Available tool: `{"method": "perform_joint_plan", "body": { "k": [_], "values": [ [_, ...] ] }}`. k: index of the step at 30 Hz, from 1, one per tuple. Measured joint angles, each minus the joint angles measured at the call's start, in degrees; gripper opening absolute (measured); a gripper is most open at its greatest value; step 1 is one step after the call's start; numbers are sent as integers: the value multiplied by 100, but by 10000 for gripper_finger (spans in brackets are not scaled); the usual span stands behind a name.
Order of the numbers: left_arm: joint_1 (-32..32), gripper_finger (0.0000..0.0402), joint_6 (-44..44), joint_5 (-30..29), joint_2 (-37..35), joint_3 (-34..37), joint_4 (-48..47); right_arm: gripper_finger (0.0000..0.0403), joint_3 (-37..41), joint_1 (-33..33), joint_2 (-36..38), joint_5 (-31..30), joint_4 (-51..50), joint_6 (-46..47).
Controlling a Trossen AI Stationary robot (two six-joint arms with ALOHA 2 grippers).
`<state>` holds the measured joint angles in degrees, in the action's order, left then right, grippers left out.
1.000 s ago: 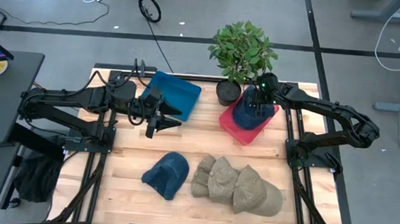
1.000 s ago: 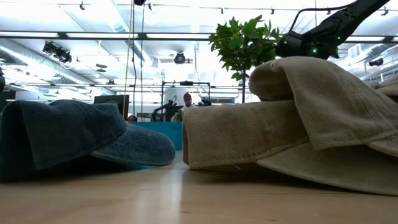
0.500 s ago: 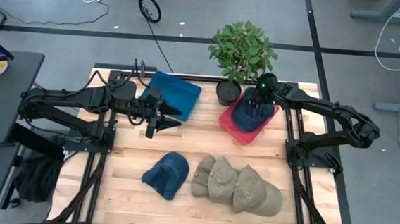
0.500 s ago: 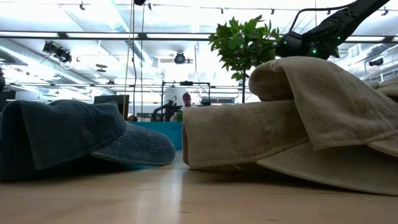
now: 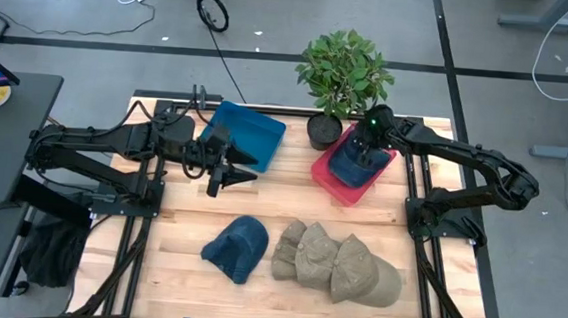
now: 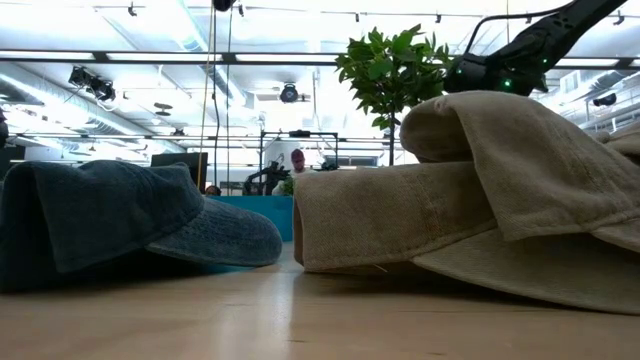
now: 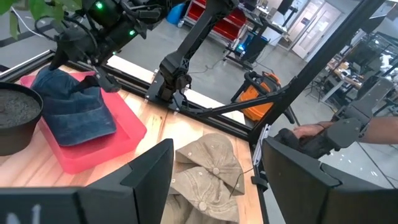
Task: Pick & Place hat
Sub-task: Put the blue cap into the red bin
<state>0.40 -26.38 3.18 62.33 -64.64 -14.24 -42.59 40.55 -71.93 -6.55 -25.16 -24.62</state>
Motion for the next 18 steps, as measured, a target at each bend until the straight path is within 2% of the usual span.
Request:
{"method": "perform_joint_plan", "body": {
  "k": [6, 12, 16, 18],
  "values": [
    [0, 248, 0, -2, 0, 0, -95, 294, -2, -32, 440, -275, -259, 529],
    [0, 248, -1, -14, -7, -4, -420, 264, -4, -173, 1470, -457, -1216, 1234],
    [0, 248, -108, 193, -13, -4, -782, 243, -7, -358, 2321, -385, -1830, 1993],
    [0, 248, -236, 354, -11, -4, -963, 234, -7, -447, 2694, -71, -2054, 2497]
  ]
}}
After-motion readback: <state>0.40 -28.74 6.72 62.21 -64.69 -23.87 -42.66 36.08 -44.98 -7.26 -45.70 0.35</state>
